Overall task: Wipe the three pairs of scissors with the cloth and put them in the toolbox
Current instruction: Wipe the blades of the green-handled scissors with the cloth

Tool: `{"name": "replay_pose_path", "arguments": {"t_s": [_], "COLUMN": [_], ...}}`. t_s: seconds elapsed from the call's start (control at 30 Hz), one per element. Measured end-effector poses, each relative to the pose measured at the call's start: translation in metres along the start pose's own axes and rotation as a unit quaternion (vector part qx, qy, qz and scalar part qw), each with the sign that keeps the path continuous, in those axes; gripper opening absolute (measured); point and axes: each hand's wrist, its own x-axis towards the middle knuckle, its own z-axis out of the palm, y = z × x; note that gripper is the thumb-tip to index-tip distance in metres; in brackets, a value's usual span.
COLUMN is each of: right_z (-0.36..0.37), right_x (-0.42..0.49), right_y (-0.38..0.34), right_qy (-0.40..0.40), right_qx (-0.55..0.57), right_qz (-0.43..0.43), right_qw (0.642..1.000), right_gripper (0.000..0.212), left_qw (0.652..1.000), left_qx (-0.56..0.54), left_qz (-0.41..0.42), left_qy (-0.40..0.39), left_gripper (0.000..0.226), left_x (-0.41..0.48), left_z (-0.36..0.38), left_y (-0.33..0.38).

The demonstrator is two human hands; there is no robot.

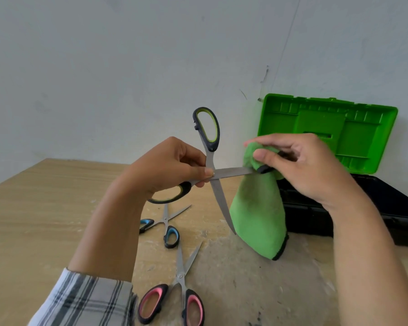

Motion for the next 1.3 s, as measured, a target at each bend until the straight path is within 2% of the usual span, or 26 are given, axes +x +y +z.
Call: {"name": "replay_pose_path", "arguments": {"t_s": [0.07, 0.3, 0.63, 0.77, 1.07, 1.23, 1.3], "right_z": [0.005, 0.016, 0.03, 0.029, 0.022, 0.016, 0.013], "right_x": [0.0, 0.0, 0.004, 0.005, 0.003, 0.003, 0.004], "right_y": [-0.002, -0.006, -0.001, 0.002, 0.004, 0.005, 0.009], "right_qy": [-0.045, -0.099, 0.03, 0.041, 0.029, 0.034, 0.056], "right_qx": [-0.005, -0.007, -0.062, -0.071, -0.045, -0.033, -0.039], "right_qz": [-0.009, -0.023, -0.024, -0.017, 0.014, 0.019, 0.017], "right_qw": [0.999, 0.995, 0.997, 0.997, 0.998, 0.999, 0.998], "right_gripper": [0.033, 0.029, 0.026, 0.026, 0.031, 0.017, 0.022], "left_qw": [1.0, 1.0, 0.998, 0.998, 0.998, 0.999, 0.999], "left_qx": [0.002, -0.008, -0.031, -0.027, -0.041, -0.032, -0.023], "left_qz": [0.004, 0.014, 0.02, 0.021, 0.013, 0.003, -0.003], "left_qy": [0.012, 0.024, 0.045, 0.045, 0.036, 0.041, 0.044], "left_gripper": [0.013, 0.016, 0.011, 0.015, 0.005, 0.008, 0.008], "left_x": [0.0, 0.004, 0.002, 0.002, 0.004, 0.003, 0.002], "left_z": [0.001, 0.008, 0.007, 0.008, 0.011, 0.009, 0.007], "left_y": [0.0, 0.002, 0.005, 0.006, 0.006, 0.006, 0.005]}}
